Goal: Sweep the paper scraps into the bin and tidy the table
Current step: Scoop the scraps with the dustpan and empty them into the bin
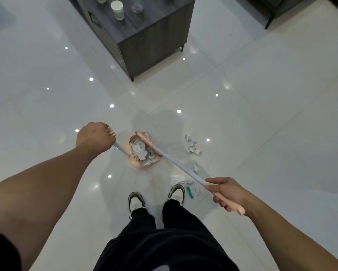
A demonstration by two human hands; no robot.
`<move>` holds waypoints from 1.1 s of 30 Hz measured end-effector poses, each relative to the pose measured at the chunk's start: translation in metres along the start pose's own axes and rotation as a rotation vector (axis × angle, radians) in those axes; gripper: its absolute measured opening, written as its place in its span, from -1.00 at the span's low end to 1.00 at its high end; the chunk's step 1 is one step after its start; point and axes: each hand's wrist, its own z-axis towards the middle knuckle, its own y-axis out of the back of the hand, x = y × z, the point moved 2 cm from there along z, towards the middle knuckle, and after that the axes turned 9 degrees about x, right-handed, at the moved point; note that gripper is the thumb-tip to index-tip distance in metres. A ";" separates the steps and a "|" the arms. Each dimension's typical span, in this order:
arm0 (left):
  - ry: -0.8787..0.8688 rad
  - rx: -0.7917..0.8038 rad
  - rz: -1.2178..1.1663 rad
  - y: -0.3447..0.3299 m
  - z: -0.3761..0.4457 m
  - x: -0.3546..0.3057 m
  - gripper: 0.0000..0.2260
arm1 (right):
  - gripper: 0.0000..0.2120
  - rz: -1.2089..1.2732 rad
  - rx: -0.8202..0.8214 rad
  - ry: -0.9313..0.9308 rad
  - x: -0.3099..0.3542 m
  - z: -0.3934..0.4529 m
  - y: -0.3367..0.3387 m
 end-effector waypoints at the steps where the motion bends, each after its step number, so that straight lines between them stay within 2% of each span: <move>1: -0.017 0.008 0.003 0.001 0.001 0.001 -0.84 | -0.62 0.011 -0.017 0.008 -0.002 -0.001 -0.001; 6: -0.169 0.019 0.094 -0.005 0.000 -0.012 -0.75 | -0.56 0.072 -0.155 0.058 -0.019 0.003 0.003; 11: -0.360 0.016 0.269 -0.015 -0.001 -0.067 -0.79 | -0.46 0.206 -0.284 0.069 -0.042 0.012 0.020; 14: -0.393 0.021 0.312 -0.016 0.006 -0.091 -0.81 | -0.43 0.251 -0.335 0.040 -0.057 0.020 0.032; 17: -0.352 0.003 0.328 -0.013 0.016 -0.101 -0.82 | -0.55 0.238 -0.282 -0.018 -0.070 0.026 0.028; 20: -0.335 -0.008 0.315 -0.010 0.024 -0.105 -0.84 | -0.47 0.233 -0.180 -0.056 -0.077 0.025 0.011; 22: -0.338 -0.012 0.313 -0.009 0.028 -0.107 -0.85 | -0.44 0.304 -0.121 -0.032 -0.076 0.021 0.007; 25: -0.342 -0.020 0.321 -0.008 0.033 -0.109 -0.86 | -0.53 0.424 -0.049 0.030 -0.072 0.009 0.013; 29: -0.356 -0.026 0.334 -0.007 0.040 -0.105 -0.86 | -0.57 0.401 -0.084 0.079 -0.070 -0.001 0.006; 33: -0.384 -0.034 0.312 -0.003 0.046 -0.098 -0.83 | -0.49 0.465 -0.219 0.099 -0.071 0.009 -0.010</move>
